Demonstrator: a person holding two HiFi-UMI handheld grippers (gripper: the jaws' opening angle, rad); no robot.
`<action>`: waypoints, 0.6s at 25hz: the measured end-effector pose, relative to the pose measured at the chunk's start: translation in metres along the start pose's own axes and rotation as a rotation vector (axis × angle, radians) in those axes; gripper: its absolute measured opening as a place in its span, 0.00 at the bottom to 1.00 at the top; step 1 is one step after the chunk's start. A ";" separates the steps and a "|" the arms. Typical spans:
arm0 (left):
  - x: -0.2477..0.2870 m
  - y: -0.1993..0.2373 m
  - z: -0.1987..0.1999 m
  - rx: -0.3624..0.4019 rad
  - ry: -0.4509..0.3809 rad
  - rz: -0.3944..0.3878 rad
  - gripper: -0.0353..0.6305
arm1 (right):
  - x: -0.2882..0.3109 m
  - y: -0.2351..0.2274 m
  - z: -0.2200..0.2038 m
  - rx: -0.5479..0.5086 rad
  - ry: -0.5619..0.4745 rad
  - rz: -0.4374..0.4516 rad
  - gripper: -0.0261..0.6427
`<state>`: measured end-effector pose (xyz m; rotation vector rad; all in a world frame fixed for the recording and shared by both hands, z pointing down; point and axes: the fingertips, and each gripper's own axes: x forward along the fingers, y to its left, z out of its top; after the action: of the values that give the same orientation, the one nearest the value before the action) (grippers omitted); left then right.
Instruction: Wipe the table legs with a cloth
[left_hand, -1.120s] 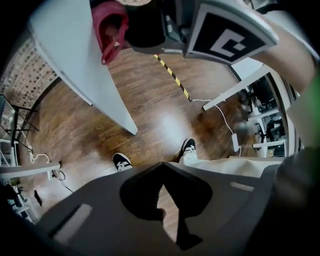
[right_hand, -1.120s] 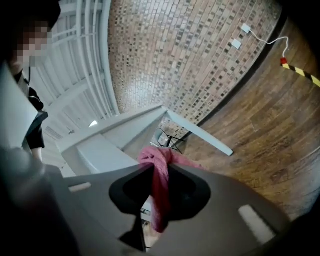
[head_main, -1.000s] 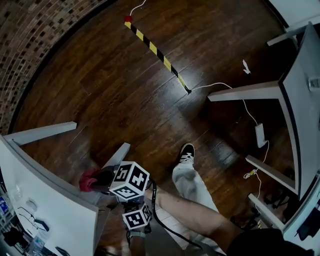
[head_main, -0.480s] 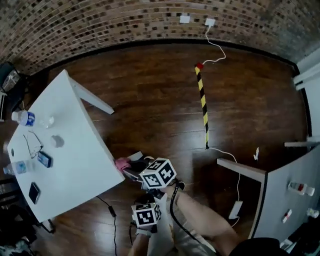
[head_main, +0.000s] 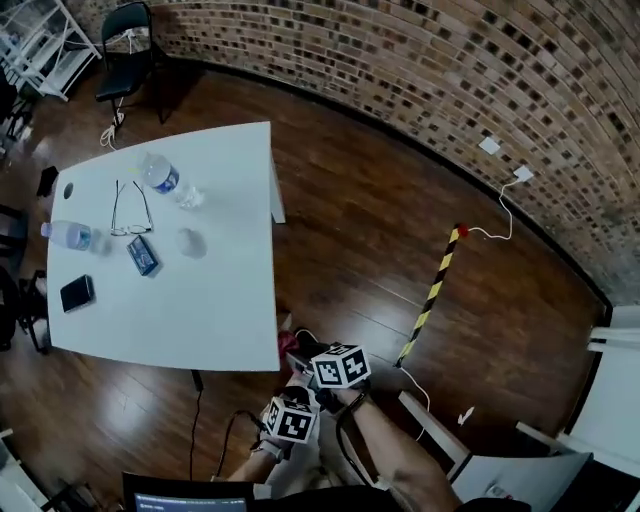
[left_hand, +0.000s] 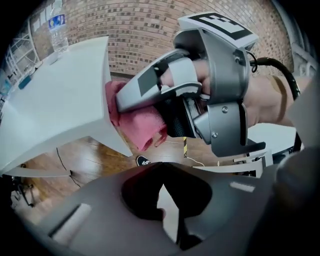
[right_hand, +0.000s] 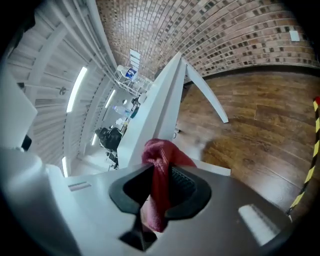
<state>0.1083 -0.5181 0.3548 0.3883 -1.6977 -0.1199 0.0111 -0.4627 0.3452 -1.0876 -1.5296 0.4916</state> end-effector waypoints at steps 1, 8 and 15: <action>0.000 0.001 0.003 0.002 0.006 -0.005 0.06 | 0.001 -0.001 0.000 0.001 0.028 -0.007 0.12; 0.003 0.000 0.003 -0.016 0.075 -0.068 0.06 | 0.003 -0.003 -0.005 -0.043 0.198 -0.035 0.12; 0.001 -0.003 0.041 -0.135 0.020 -0.081 0.06 | 0.013 -0.018 0.019 -0.167 0.347 -0.082 0.12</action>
<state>0.0686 -0.5268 0.3484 0.3556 -1.6442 -0.2877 -0.0123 -0.4554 0.3615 -1.1649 -1.3172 0.1107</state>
